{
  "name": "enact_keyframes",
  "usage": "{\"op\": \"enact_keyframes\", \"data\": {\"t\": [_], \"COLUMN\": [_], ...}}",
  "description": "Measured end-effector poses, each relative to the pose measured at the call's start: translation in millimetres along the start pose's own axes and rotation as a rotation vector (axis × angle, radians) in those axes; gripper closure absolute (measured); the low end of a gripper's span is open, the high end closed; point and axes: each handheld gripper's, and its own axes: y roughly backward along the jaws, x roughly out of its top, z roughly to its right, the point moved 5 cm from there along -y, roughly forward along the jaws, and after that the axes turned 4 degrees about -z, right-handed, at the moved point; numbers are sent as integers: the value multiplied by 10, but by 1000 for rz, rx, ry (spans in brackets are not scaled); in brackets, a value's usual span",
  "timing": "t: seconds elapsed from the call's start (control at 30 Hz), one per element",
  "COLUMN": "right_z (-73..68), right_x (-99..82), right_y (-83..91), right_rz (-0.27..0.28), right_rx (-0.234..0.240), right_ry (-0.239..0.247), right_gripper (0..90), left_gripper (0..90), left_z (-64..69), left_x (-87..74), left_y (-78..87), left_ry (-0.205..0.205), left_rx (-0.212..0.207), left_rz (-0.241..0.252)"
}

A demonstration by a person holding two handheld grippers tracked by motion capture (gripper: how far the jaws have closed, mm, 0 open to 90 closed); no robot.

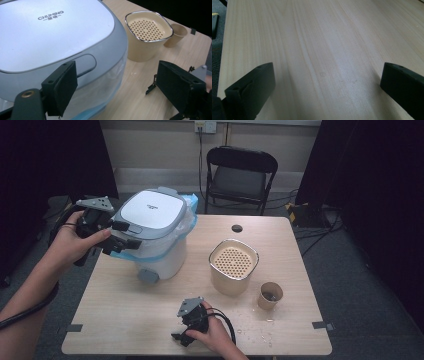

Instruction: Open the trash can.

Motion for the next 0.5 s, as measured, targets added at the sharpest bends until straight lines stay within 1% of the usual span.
{"op": "enact_keyframes", "data": {"t": [0.03, 0.2, 0.37, 0.4, 0.43, 0.47, 0.5], "right_z": [0, 0, 0, 0, 0, 0, 0], "right_x": [0, 0, 0, 0, 0, 0, 0], "right_y": [0, 0, 0, 0, -1, -1, 0], "right_rz": [1, 0, 0, 0, 1, 1, 0], "right_rx": [1, 0, 0, 0, 1, 1, 0], "right_ry": [0, 0, 0, 0, 0, 0, 0], "right_gripper": [0, 0, 0, 0, 0, 0, 0], "left_gripper": [174, 164, 174, 212, 323, 448, 465], "left_z": [-9, -30, -60, -59, -53, -54, -57], "left_x": [7, 35, 50, 50, 47, 47, 48], "left_y": [-7, -34, -68, -72, -68, -68, -68], "left_ry": [-1, 2, 22, 18, 8, 7, 11], "left_rx": [-6, 9, 15, 7, 3, 6, 17], "left_rz": [1, -5, -5, 1, 5, 4, -1]}}
